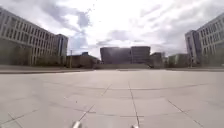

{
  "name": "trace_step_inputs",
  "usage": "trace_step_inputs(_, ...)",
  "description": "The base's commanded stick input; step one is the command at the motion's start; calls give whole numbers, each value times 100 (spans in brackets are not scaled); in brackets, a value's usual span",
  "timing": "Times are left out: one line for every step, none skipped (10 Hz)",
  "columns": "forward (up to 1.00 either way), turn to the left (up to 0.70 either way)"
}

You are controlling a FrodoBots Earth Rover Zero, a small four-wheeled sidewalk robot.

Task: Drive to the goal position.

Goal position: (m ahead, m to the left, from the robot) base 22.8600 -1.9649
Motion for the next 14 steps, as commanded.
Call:
trace_step_inputs(70,0)
trace_step_inputs(70,0)
trace_step_inputs(70,0)
trace_step_inputs(70,0)
trace_step_inputs(70,0)
trace_step_inputs(70,0)
trace_step_inputs(70,0)
trace_step_inputs(70,0)
trace_step_inputs(70,0)
trace_step_inputs(70,0)
trace_step_inputs(70,0)
trace_step_inputs(70,0)
trace_step_inputs(70,0)
trace_step_inputs(70,0)
